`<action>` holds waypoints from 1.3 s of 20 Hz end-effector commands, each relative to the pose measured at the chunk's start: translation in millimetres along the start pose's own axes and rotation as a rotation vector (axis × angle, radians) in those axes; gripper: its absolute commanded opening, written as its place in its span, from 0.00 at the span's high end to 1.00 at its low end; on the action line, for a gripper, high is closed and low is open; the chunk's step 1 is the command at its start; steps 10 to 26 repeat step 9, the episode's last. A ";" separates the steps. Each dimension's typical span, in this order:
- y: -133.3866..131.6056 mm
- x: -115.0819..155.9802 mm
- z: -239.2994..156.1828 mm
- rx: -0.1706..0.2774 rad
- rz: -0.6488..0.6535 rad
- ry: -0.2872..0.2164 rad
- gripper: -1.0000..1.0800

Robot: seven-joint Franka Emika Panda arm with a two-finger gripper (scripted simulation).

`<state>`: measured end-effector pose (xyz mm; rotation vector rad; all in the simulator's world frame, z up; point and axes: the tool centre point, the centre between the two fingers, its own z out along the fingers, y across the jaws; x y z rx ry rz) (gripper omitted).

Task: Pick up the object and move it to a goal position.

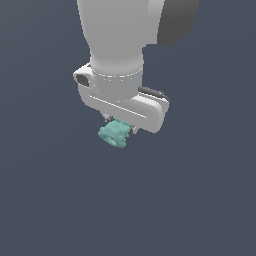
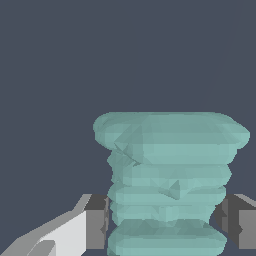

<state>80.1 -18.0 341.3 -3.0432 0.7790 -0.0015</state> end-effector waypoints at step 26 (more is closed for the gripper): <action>-0.8 7.2 -14.4 0.000 0.000 -0.001 1.00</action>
